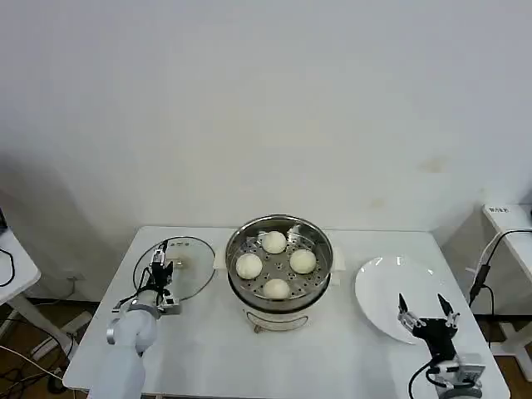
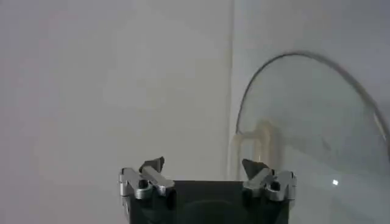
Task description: Take steamed baozi put them in steamer then cover it.
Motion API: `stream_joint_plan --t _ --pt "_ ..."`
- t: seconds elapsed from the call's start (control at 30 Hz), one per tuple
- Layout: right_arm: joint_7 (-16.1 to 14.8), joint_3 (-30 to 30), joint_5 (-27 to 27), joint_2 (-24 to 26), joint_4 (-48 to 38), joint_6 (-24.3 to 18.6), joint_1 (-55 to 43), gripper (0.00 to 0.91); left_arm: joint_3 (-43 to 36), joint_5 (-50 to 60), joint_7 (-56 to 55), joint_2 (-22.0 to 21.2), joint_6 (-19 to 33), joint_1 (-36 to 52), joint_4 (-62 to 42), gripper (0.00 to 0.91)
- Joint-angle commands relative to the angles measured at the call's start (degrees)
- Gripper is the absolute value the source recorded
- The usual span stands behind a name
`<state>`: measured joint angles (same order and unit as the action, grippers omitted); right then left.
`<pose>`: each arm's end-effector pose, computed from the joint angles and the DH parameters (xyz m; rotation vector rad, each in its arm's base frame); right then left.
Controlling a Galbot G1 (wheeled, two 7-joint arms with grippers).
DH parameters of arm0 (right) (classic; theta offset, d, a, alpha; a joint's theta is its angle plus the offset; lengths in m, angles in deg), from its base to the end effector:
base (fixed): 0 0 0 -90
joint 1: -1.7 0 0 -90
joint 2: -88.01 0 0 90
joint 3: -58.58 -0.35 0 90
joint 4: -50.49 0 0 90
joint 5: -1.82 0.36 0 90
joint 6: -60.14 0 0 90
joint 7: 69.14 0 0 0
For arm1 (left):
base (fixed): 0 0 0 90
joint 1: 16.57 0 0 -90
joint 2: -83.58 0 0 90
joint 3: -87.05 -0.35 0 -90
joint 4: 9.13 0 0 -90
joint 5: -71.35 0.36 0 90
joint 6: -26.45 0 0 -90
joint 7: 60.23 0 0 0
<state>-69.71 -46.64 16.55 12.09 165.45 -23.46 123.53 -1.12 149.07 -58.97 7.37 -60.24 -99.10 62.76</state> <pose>0.1772 -0.1313 -0.3116 -0.1788 -2.9523 0.1128 0.3971 0.1207 -0.3977 -0.1551 -2.0901 -2.1089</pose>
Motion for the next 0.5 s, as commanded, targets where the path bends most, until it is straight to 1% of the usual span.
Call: stream_joint_plan --t 0.03,0.5 --pt "-0.09 -0.65 -0.01 0.01 -0.22 -0.06 -0.39 0.907 0.01 1.37 -0.59 -0.06 0.86 3.88 -6.65 0.907" --pt "-0.21 -2.18 0.39 0.37 0.62 0.27 0.6 0.907 -0.08 1.08 -2.53 -1.08 1.13 7.07 -10.25 0.907"
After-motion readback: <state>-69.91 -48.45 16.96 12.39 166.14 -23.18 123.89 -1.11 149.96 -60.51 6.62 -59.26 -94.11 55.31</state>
